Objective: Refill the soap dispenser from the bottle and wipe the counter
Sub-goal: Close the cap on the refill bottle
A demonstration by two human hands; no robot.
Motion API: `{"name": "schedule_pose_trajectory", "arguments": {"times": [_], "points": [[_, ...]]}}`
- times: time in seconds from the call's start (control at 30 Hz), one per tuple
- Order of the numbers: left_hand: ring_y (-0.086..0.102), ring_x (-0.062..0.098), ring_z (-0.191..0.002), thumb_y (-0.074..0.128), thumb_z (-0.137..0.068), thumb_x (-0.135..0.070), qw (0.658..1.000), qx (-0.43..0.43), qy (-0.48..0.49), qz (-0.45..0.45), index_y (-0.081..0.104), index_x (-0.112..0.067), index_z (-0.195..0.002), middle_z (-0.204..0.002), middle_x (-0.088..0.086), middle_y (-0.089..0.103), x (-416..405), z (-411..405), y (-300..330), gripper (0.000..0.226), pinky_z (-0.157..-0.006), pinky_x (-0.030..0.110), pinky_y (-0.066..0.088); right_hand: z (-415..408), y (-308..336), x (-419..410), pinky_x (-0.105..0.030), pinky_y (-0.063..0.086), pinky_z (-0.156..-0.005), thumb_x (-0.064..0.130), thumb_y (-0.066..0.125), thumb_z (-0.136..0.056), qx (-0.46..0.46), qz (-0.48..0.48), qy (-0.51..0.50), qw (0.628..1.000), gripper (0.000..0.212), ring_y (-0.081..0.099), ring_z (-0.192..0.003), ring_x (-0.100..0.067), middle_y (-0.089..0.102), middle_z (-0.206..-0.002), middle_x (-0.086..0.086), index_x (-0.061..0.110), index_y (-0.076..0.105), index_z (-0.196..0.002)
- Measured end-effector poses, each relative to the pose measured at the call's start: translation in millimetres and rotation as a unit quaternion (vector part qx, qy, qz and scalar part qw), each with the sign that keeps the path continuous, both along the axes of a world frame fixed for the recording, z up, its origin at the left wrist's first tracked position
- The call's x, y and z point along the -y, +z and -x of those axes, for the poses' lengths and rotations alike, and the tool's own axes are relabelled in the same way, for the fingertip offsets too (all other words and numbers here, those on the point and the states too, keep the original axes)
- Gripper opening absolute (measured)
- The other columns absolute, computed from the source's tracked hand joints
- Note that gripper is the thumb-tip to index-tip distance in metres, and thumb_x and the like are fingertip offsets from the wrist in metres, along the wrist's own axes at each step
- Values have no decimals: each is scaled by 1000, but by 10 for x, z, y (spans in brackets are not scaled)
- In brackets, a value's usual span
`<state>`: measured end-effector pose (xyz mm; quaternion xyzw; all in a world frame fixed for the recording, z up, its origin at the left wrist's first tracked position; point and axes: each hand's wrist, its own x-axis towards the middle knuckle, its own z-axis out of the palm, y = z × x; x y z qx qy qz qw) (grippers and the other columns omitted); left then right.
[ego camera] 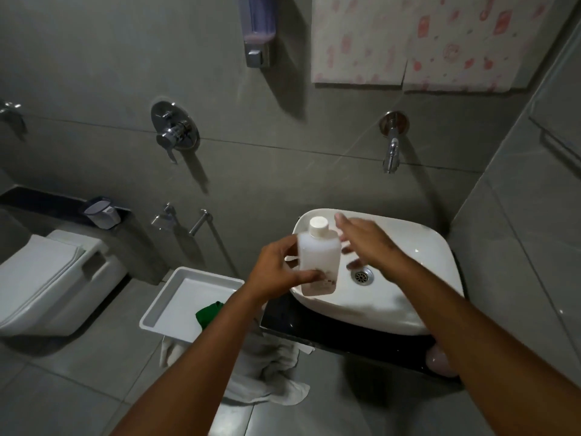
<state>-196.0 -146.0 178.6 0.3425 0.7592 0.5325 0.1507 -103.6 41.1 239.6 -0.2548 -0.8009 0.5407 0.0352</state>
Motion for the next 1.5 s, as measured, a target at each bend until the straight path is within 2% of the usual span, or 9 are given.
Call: {"name": "schedule_pose_trajectory", "arguments": {"times": [0.1, 0.23, 0.5, 0.77, 0.87, 1.03, 1.2, 1.37, 1.5], "points": [[71, 3, -110, 95, -65, -29, 999, 29, 23, 6, 66, -32, -130, -119, -12, 75, 208, 73, -66, 71, -96, 28, 59, -7, -383, 263, -52, 63, -83, 61, 41, -101, 80, 212, 14, 974, 51, 73, -99, -34, 72, -111, -16, 20, 66, -118], [69, 1, -116, 92, -68, -23, 994, 78, 75, 0, 61, -29, -138, -123, -19, 74, 685, 226, -282, 77, -94, 21, 57, 353, -648, 708, -46, 64, -76, 54, 49, -101, 54, 311, 12, 949, 46, 71, -106, -36, 70, -118, -20, 19, 62, -128], [61, 22, -129, 87, -79, -20, 963, 129, 232, 57, 60, -23, -139, -137, 0, 66, 1942, 962, -924, 65, -105, 54, 53, 1538, -1308, 1962, -46, 60, -89, 37, 49, -106, 74, 421, 80, 901, 38, 64, -114, -36, 63, -125, -17, 22, 54, -141], [68, 26, -118, 81, -80, 1, 937, 178, 274, 120, 63, -13, -135, -128, 7, 71, 2927, 2005, -2020, 59, -105, 49, 53, 2713, -2412, 3064, -40, 60, -79, 21, 46, -108, 139, 460, 29, 876, 14, 66, -104, -33, 55, -133, -24, 20, 55, -118], [66, 24, -118, 80, -80, -3, 931, 193, 275, 140, 60, -23, -137, -130, 1, 68, 3095, 2293, -2473, 64, -105, 46, 53, 2994, -2903, 3269, -44, 61, -86, 15, 45, -107, 156, 477, -3, 865, 24, 67, -110, -35, 57, -135, -23, 15, 53, -130], [64, 24, -120, 78, -81, -8, 924, 210, 280, 151, 60, -26, -134, -124, -7, 65, 3225, 2554, -3064, 59, -104, 38, 52, 3245, -3513, 3460, -37, 63, -78, 6, 42, -105, 176, 480, -42, 858, 27, 72, -101, -29, 71, -111, -12, 19, 64, -113], [61, 19, -121, 73, -83, -5, 917, 237, 287, 147, 58, -28, -136, -128, -8, 65, 3233, 2648, -3324, 60, -108, 41, 51, 3338, -3749, 3479, -49, 56, -101, 5, 48, -103, 167, 471, -36, 866, 36, 68, -116, -35, 68, -126, -17, 15, 55, -137], [61, 21, -124, 69, -87, -1, 915, 230, 298, 145, 54, -22, -141, -137, 0, 63, 3182, 2688, -3275, 60, -109, 40, 50, 3353, -3730, 3454, -48, 56, -100, 14, 52, -104, 176, 457, -28, 871, 39, 69, -115, -32, 67, -129, -14, 18, 50, -143], [61, 14, -104, 72, -81, -4, 851, 173, 469, 160, 58, -19, -132, -128, 2, 58, 3246, 2449, -3156, 54, -96, 31, 54, 3108, -3791, 3248, -39, 52, -103, 28, 59, -101, 197, 149, 24, 969, 34, 63, -121, -26, 63, -133, -5, 26, 56, -135]]}}
